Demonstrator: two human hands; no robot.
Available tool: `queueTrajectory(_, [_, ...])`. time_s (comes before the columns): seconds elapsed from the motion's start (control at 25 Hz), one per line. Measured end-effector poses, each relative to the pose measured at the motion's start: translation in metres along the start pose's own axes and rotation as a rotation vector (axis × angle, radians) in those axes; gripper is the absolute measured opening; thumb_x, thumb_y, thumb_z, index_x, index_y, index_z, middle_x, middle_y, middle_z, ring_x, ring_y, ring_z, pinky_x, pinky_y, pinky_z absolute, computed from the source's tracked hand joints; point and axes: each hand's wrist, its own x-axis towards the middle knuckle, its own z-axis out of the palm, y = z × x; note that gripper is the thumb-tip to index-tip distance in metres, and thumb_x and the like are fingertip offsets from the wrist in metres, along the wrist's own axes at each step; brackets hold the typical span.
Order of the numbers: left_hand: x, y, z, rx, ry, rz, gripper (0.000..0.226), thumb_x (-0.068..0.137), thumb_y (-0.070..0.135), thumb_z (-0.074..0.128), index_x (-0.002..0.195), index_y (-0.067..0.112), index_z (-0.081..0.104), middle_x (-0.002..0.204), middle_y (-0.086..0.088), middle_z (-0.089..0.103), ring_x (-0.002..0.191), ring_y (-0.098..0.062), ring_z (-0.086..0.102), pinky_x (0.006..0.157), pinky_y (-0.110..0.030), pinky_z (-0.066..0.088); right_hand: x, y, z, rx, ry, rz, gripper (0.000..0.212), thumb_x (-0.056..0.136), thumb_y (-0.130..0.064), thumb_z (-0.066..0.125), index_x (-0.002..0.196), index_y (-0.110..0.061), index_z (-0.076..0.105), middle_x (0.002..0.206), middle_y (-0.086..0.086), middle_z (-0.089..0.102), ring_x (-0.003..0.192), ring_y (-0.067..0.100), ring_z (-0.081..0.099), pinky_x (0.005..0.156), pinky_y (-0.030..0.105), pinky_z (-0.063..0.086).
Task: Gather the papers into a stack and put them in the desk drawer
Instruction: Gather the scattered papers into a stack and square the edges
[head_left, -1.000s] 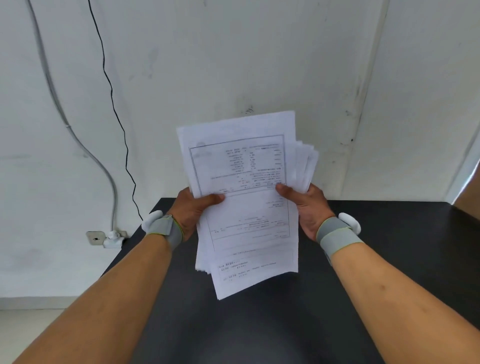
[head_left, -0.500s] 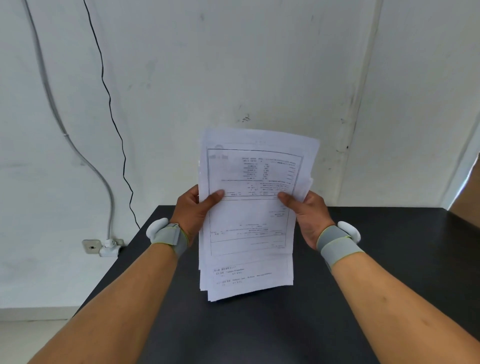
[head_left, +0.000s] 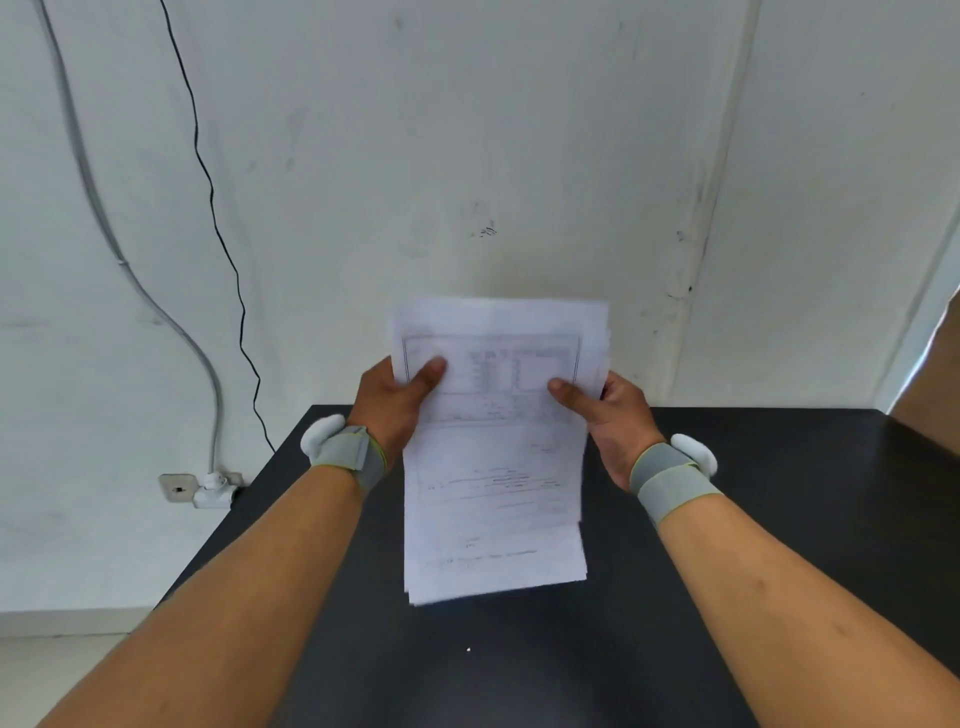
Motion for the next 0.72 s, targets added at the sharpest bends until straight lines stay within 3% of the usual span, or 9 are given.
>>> queueTrajectory(0.16, [0.011,0.018,0.004,-0.005,-0.010,0.074,0.034,0.091,0.031,0.066,0.121,0.015,0.067,0.108,0.003,0.074,0.095,-0.008,0.072,0.080,-0.023,0.059,0.000,0.002,-0.004,0.027,-0.052,0.084,0.034,0.082,-0.011,0.079,0.115,-0.010,0.072,0.114,0.012,0.077,0.100,0.030,0.075,0.090,0.046,0.060])
queueTrajectory(0.36, [-0.005,-0.020,0.000,-0.011,-0.118,-0.081,0.026,0.089,0.032,0.067,0.114,0.021,0.067,0.106,0.008,0.075,0.098,-0.011,0.073,0.084,-0.025,0.059,-0.004,0.013,-0.004,0.092,-0.008,0.084,0.022,0.085,-0.010,0.076,0.107,-0.017,0.074,0.109,0.007,0.078,0.100,0.029,0.075,0.088,0.043,0.059])
queueTrajectory(0.56, [-0.010,-0.034,-0.003,-0.009,-0.108,-0.109,0.053,0.080,0.046,0.069,0.126,0.019,0.063,0.119,0.002,0.072,0.106,-0.013,0.070,0.090,-0.030,0.055,-0.009,0.017,-0.005,0.082,-0.033,0.090,0.038,0.077,-0.009,0.083,0.113,-0.007,0.073,0.109,0.009,0.079,0.101,0.027,0.075,0.090,0.040,0.059])
queueTrajectory(0.72, [-0.014,-0.043,-0.002,-0.010,-0.130,-0.134,0.036,0.088,0.033,0.068,0.121,0.019,0.066,0.113,0.002,0.075,0.099,-0.012,0.073,0.081,-0.024,0.058,-0.016,0.032,-0.009,0.043,-0.028,0.135,0.040,0.075,-0.010,0.085,0.113,-0.005,0.073,0.108,0.011,0.079,0.100,0.031,0.075,0.091,0.046,0.059])
